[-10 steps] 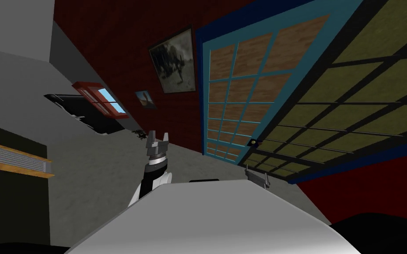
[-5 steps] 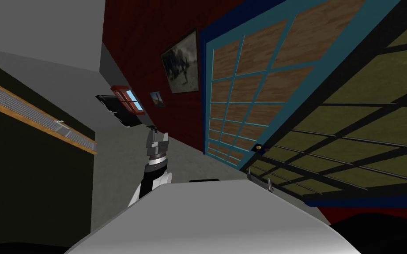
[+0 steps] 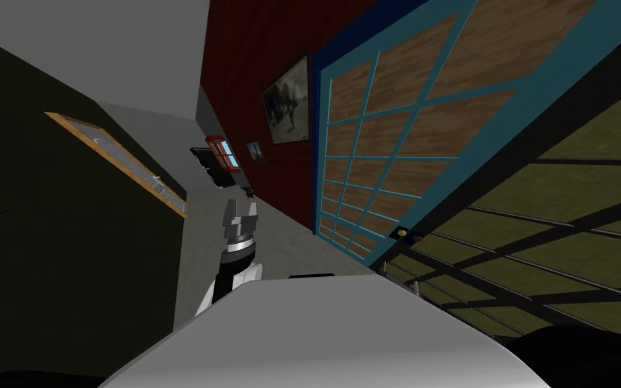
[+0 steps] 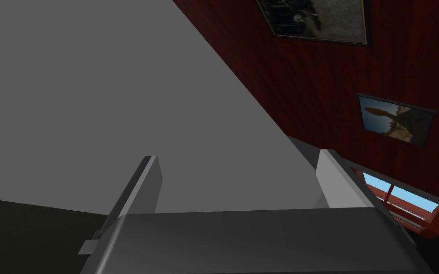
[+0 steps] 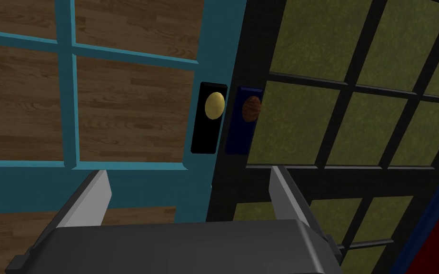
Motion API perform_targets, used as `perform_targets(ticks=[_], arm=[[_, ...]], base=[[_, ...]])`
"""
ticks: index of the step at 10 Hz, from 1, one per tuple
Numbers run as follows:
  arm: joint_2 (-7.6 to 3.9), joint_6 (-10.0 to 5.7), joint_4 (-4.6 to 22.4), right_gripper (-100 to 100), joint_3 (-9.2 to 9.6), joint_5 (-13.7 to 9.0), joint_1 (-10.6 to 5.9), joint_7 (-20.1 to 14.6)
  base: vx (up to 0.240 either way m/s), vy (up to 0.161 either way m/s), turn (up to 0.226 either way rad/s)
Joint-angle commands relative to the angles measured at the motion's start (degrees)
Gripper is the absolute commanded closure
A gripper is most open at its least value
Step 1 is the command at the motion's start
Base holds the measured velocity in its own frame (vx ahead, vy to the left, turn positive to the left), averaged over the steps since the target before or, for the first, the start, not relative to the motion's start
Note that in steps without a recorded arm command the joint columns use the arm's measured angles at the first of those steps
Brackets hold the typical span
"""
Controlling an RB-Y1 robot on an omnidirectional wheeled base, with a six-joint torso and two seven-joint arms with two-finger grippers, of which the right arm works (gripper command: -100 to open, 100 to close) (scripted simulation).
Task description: Push the door open
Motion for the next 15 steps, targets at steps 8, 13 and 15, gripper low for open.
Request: perform_targets(ticks=[8,13,15], arm=[[0.56,-3.86,5.14,-100,0.15,-5.19,0.26,-4.80],[1.10,-6.43,8.46,-100,0.17,-8.69,0.38,-7.96],[1.34,-7.44,9.74,-100,0.14,-10.07,0.39,-9.20]], base=[[-0.089,-0.135,0.272],[-0.104,-0.152,0.273],[-0.102,-0.172,0.269]])
